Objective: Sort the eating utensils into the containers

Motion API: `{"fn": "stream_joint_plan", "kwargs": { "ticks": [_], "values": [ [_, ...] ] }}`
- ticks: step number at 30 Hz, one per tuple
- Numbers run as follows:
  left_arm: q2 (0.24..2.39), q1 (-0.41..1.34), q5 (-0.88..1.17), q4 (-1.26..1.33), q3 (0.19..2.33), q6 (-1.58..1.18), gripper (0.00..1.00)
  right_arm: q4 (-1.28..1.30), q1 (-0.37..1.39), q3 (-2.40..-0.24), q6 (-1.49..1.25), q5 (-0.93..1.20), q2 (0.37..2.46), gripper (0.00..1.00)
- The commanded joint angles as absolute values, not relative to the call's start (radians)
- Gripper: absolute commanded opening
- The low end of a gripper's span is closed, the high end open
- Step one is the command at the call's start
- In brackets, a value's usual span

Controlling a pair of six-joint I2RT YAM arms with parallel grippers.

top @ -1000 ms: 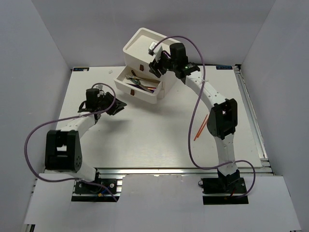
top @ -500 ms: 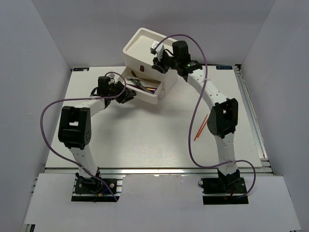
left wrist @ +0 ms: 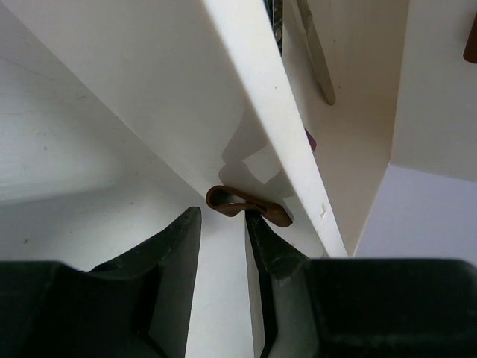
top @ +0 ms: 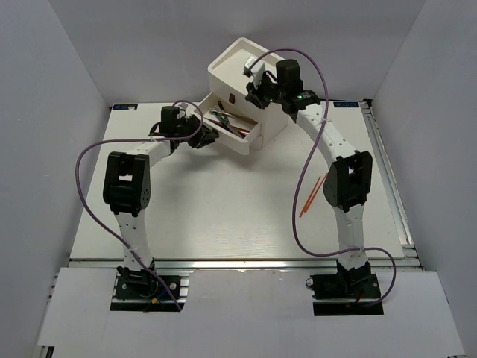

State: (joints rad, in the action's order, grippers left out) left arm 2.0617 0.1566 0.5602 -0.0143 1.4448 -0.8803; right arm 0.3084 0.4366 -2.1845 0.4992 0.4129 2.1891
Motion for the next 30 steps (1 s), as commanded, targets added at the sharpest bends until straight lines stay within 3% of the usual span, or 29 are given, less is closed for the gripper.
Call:
{"fn": "stream_joint_plan", "kwargs": {
  "ticks": [1,14,30],
  "values": [
    [2.046,0.192,0.502,0.181,1.494,-0.891,0.41,0.502,0.503,-2.201,0.453,0.646,2.189,0.0],
    [1.844,0.192,0.434,0.225,1.263,-0.796,0.43,0.488,0.492,-2.23,0.345,0.814,2.198,0.0],
    [1.86,0.192,0.301,0.178,1.385,-0.709,0.48,0.502,0.492,-2.243,0.287,0.871,2.194,0.0]
  ]
}}
